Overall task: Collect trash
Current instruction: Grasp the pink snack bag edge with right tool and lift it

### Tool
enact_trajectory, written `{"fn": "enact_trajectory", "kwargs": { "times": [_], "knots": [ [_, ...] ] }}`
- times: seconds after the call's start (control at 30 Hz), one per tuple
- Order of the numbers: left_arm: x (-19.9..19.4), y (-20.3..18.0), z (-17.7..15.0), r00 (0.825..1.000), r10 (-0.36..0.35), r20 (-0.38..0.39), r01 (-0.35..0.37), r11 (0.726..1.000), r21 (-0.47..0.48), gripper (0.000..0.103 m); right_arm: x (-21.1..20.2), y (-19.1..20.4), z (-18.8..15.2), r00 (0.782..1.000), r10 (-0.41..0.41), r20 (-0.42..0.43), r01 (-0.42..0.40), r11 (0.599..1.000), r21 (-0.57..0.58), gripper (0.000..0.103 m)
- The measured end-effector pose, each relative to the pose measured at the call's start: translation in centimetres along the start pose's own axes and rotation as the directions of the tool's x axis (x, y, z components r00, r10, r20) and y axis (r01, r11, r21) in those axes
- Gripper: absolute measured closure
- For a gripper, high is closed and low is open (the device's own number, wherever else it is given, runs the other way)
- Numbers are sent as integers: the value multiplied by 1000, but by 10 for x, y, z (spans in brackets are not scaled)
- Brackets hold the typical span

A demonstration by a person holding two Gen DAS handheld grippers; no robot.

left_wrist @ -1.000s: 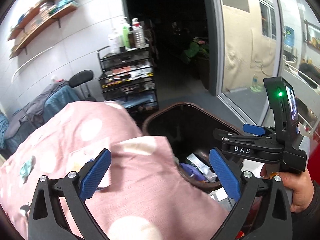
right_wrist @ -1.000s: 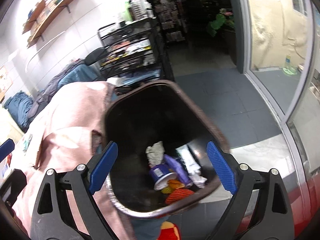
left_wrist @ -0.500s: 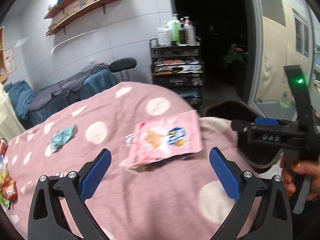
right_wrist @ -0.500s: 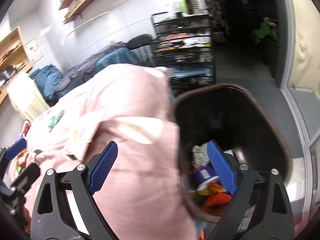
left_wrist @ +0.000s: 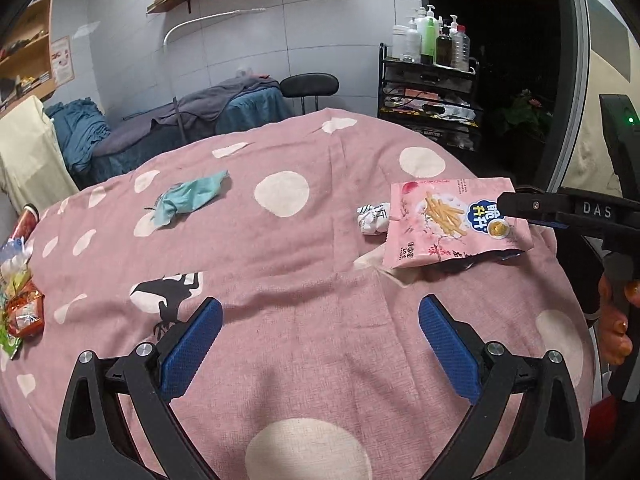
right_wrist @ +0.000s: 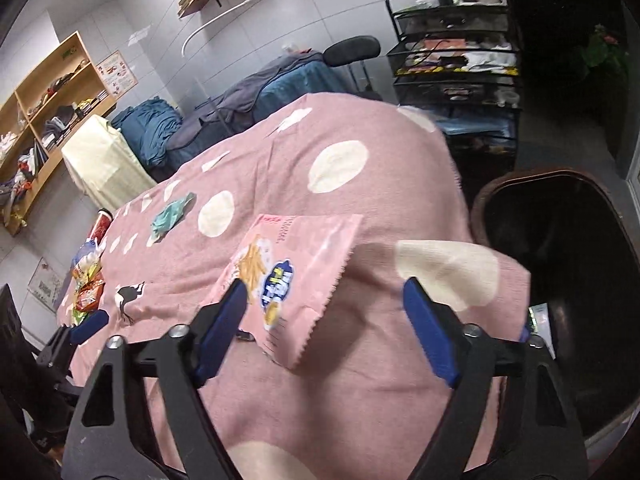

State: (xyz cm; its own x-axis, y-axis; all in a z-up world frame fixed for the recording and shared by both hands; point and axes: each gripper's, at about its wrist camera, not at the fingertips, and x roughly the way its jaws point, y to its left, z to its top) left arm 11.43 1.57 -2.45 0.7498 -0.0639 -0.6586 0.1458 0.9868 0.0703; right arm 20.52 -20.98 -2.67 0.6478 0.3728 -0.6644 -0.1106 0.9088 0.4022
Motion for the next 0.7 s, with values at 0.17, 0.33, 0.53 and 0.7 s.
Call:
{"fn": "enact_trajectory", "kwargs": {
  "times": [0.17,0.33,0.53,0.7],
  "knots": [
    [5,4,-2,1000,-5,-16,5,1000,1,6,23,6,2,996,59,-68,-56,998,32,41],
    [8,7,-3,999,-24,-31,24,1000,-12,6,35,12,4,990,107,-97,-102,993,56,76],
    [10,8,-5,998,-32,-47,31,999,-14,6,38,17,2,977,194,-93,-188,980,69,95],
    [12,10,-4,997,-50,-57,48,998,-29,6,18,25,6,977,208,-42,-206,978,38,99]
  ]
}}
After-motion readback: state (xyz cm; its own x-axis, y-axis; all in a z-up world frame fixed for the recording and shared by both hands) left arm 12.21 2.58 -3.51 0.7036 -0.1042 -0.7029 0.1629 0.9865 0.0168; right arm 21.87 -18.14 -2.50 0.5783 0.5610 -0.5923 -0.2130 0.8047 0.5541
